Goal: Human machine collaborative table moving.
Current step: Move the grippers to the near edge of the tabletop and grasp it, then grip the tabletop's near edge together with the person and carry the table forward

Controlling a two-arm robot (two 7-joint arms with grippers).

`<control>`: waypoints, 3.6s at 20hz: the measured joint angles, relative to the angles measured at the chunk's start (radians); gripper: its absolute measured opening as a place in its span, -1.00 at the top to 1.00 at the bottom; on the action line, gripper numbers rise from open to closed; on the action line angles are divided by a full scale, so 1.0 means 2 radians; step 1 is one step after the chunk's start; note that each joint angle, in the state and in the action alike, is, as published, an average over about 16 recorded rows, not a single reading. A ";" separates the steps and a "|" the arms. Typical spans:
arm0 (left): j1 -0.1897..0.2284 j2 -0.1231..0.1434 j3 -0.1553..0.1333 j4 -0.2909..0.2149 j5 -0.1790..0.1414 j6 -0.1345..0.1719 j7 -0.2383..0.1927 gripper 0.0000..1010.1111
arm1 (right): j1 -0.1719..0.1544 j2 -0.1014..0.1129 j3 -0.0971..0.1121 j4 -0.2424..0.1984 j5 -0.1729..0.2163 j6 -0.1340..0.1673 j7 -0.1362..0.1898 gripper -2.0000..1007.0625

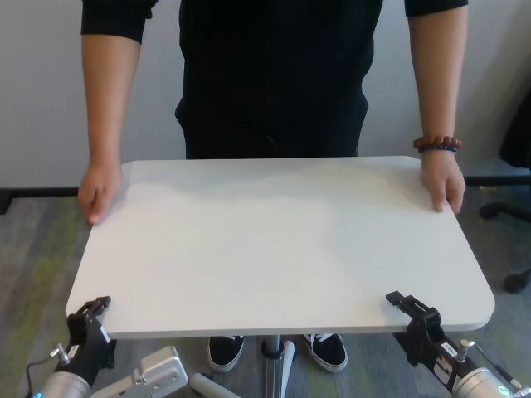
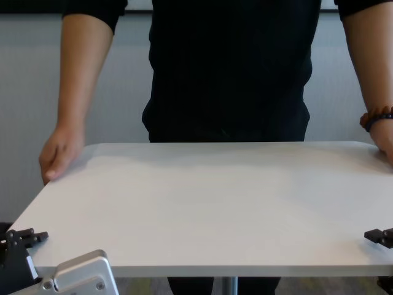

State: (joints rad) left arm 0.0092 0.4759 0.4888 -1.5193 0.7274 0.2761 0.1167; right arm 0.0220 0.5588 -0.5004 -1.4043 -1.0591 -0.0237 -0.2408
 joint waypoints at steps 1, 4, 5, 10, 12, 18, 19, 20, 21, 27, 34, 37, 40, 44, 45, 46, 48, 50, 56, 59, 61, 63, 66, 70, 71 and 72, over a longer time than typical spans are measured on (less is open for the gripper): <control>0.000 0.000 0.000 0.000 0.000 0.000 0.000 0.64 | 0.000 0.000 0.000 0.000 0.000 0.000 0.000 0.29; 0.000 0.000 0.000 0.000 0.000 0.000 0.000 0.64 | 0.000 0.000 0.000 0.000 0.000 0.000 0.000 0.29; 0.000 0.000 0.000 0.000 0.000 0.000 0.000 0.64 | 0.000 0.000 0.000 0.000 0.000 0.000 0.000 0.29; 0.000 0.000 0.000 0.000 0.000 0.000 0.000 0.64 | 0.000 0.000 0.000 0.000 0.000 0.000 0.000 0.29; 0.000 0.000 0.000 0.000 0.000 0.000 0.000 0.64 | 0.000 0.000 0.000 0.000 0.000 0.000 0.000 0.29; 0.000 0.000 0.000 -0.001 0.003 0.001 -0.002 0.64 | 0.000 0.001 -0.001 0.000 0.000 -0.002 0.000 0.29; 0.000 0.000 0.000 -0.002 0.004 0.002 -0.003 0.64 | 0.001 0.001 -0.001 0.000 0.000 -0.002 0.000 0.29; 0.000 0.000 0.000 -0.002 0.005 0.002 -0.004 0.64 | 0.001 0.001 -0.002 0.000 0.000 -0.003 0.000 0.29; 0.000 0.000 0.000 -0.002 0.007 0.003 -0.005 0.64 | 0.001 0.001 -0.002 0.000 0.000 -0.003 0.000 0.29; -0.005 -0.002 -0.002 -0.004 0.018 0.007 -0.010 0.64 | 0.005 0.001 -0.004 0.001 0.000 -0.007 0.000 0.29; -0.017 -0.009 -0.005 0.000 0.034 0.009 -0.017 0.67 | 0.013 -0.001 -0.007 0.001 0.000 -0.009 0.001 0.30; -0.024 -0.014 -0.007 0.005 0.040 0.007 -0.019 0.68 | 0.018 -0.002 -0.008 0.003 -0.001 -0.009 0.001 0.30; -0.030 -0.018 -0.008 0.011 0.045 0.005 -0.020 0.70 | 0.024 -0.004 -0.010 0.005 -0.002 -0.009 0.001 0.30; -0.040 -0.025 -0.010 0.022 0.050 -0.001 -0.022 0.71 | 0.034 -0.007 -0.013 0.010 -0.004 -0.010 0.002 0.30; -0.043 -0.027 -0.010 0.026 0.052 -0.002 -0.023 0.71 | 0.037 -0.008 -0.014 0.011 -0.004 -0.010 0.002 0.30; -0.046 -0.029 -0.011 0.029 0.053 -0.004 -0.024 0.71 | 0.040 -0.009 -0.015 0.014 -0.004 -0.011 0.002 0.30; -0.053 -0.033 -0.012 0.037 0.056 -0.007 -0.025 0.72 | 0.047 -0.012 -0.017 0.018 -0.005 -0.012 0.002 0.30; -0.060 -0.037 -0.013 0.045 0.058 -0.011 -0.026 0.72 | 0.053 -0.015 -0.020 0.023 -0.005 -0.012 0.002 0.30; -0.082 -0.048 -0.016 0.067 0.067 -0.022 -0.031 0.73 | 0.074 -0.025 -0.026 0.040 -0.005 -0.014 0.002 0.30; -0.091 -0.053 -0.018 0.077 0.071 -0.027 -0.032 0.73 | 0.086 -0.031 -0.030 0.050 -0.005 -0.014 0.002 0.30; -0.096 -0.056 -0.019 0.083 0.074 -0.029 -0.033 0.74 | 0.094 -0.035 -0.033 0.057 -0.006 -0.013 0.002 0.30; -0.100 -0.058 -0.021 0.088 0.076 -0.031 -0.033 0.74 | 0.102 -0.039 -0.036 0.064 -0.007 -0.012 0.002 0.30; -0.105 -0.062 -0.024 0.096 0.080 -0.034 -0.034 0.74 | 0.113 -0.045 -0.041 0.076 -0.008 -0.011 0.002 0.30; -0.110 -0.066 -0.028 0.107 0.085 -0.038 -0.034 0.75 | 0.129 -0.052 -0.047 0.092 -0.011 -0.009 0.001 0.30; -0.112 -0.067 -0.029 0.110 0.086 -0.039 -0.034 0.75 | 0.133 -0.054 -0.049 0.096 -0.011 -0.008 0.001 0.30; -0.113 -0.068 -0.030 0.113 0.087 -0.040 -0.034 0.75 | 0.137 -0.056 -0.051 0.100 -0.012 -0.008 0.000 0.30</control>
State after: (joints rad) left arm -0.2171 0.3396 0.4289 -1.2925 0.9016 0.1963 0.0492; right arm 0.2954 0.4469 -0.6020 -1.2037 -1.0825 -0.0399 -0.2406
